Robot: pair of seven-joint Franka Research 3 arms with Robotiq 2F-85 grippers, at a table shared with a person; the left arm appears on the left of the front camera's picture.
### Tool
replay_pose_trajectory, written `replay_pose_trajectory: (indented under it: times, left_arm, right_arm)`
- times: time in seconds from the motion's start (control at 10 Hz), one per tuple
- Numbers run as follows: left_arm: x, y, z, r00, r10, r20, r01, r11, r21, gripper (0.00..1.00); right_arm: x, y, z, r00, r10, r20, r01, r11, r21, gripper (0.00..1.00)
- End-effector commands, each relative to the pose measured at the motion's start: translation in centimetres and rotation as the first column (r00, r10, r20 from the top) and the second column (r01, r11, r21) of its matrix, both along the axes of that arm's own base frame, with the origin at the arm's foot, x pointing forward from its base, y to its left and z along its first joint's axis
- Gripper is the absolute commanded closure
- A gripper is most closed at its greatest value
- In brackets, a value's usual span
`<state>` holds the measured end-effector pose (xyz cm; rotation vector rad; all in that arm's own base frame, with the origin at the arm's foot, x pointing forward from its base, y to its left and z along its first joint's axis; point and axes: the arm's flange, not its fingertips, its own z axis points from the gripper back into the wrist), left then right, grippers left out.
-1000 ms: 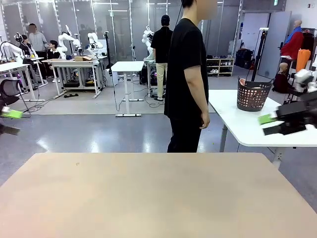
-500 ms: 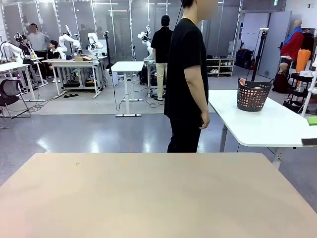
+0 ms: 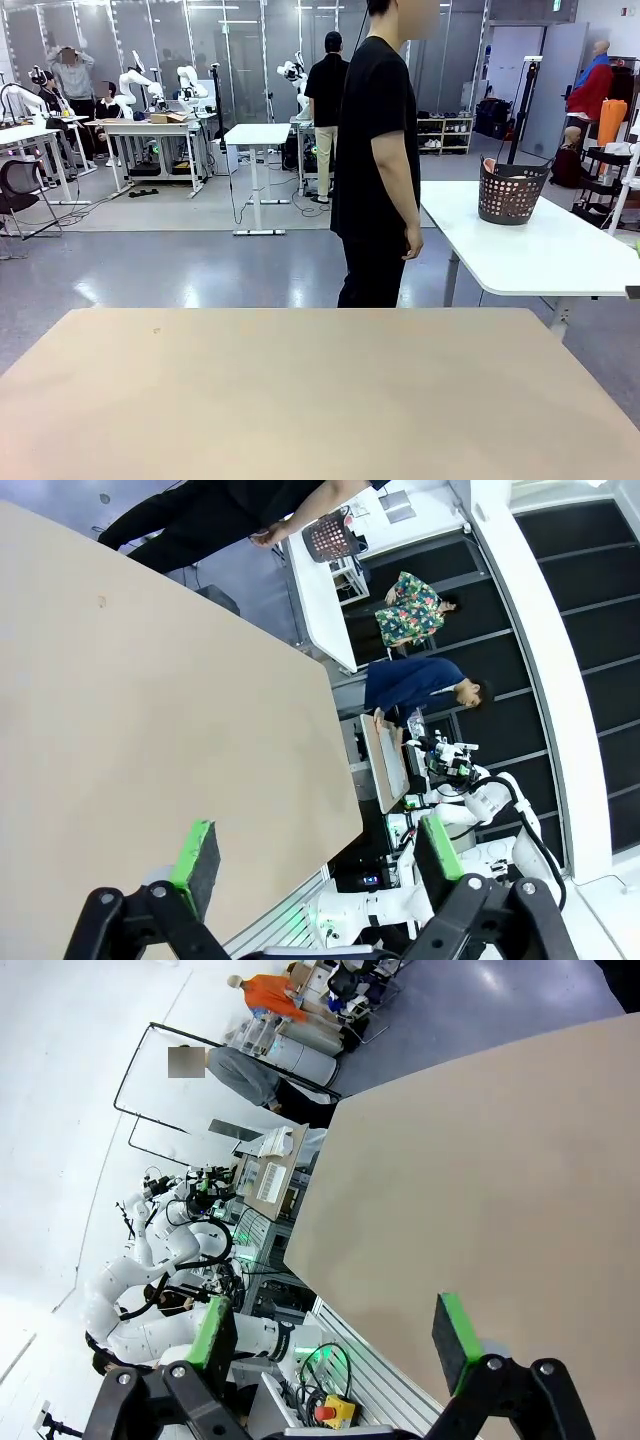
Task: Fold the towel.
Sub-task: Grab the top end of the 100 cm Hotel Towel extended by the human.
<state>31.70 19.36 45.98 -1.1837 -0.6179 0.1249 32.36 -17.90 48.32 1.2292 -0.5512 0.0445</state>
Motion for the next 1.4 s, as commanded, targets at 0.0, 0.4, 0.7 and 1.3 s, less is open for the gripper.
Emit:
replay_pose_trajectory:
  times: [0.0,0.4,0.7,1.3]
  left_arm:
    - [0.00,0.04,0.00,1.000,-0.013,0.005,0.013,1.000,-0.003,0.00]
    - [0.00,0.04,0.00,1.000,-0.013,0.005,0.013,1.000,-0.003,0.00]
    - [0.00,0.04,0.00,1.000,-0.013,0.005,0.013,1.000,-0.003,0.00]
    - [0.00,0.04,0.00,1.000,-0.013,0.005,0.013,1.000,-0.003,0.00]
  right_arm:
    - [0.00,-0.03,0.08,1.000,0.003,0.009,-0.003,1.000,0.009,0.00]
    - [0.00,-0.03,0.08,1.000,0.003,0.009,-0.003,1.000,0.009,0.00]
    - [0.00,-0.03,0.08,1.000,0.003,0.009,-0.003,1.000,0.009,0.00]
    - [0.00,-0.03,0.08,1.000,0.003,0.009,-0.003,1.000,0.009,0.00]
